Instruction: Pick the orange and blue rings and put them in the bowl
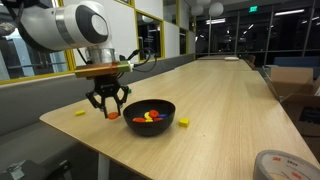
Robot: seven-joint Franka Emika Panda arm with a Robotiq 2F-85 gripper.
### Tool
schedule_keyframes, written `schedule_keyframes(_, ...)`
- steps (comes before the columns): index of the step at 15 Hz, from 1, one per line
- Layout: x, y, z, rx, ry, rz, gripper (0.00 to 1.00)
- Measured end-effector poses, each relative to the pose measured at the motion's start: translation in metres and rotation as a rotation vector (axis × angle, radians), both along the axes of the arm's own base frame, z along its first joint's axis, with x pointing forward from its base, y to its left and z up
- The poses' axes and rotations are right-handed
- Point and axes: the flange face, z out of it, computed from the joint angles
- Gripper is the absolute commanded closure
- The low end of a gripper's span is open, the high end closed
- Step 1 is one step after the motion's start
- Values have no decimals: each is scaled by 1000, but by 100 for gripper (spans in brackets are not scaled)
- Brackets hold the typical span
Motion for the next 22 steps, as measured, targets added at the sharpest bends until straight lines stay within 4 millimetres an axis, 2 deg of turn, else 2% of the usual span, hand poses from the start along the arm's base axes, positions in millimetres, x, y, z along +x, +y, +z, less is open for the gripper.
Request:
schedule_keyframes(4,9,-33,47,0,-59,45,82)
schedule_keyframes(9,7,-57,95,7,-123,82,82)
schedule_keyframes(12,7,-78,105,4,-140,49,82)
schedule_keyframes(15,11,-104,97,13,-113,26,82)
schedule_keyframes(16,14,-112,92,17,-100,27,47)
schedule_keyframes(17,17,-119,88,23,-87,31,31)
schedule_keyframes(21,39,-142,81,39,-65,41,2)
schedule_keyframes(22,45,-146,81,45,-65,43,0)
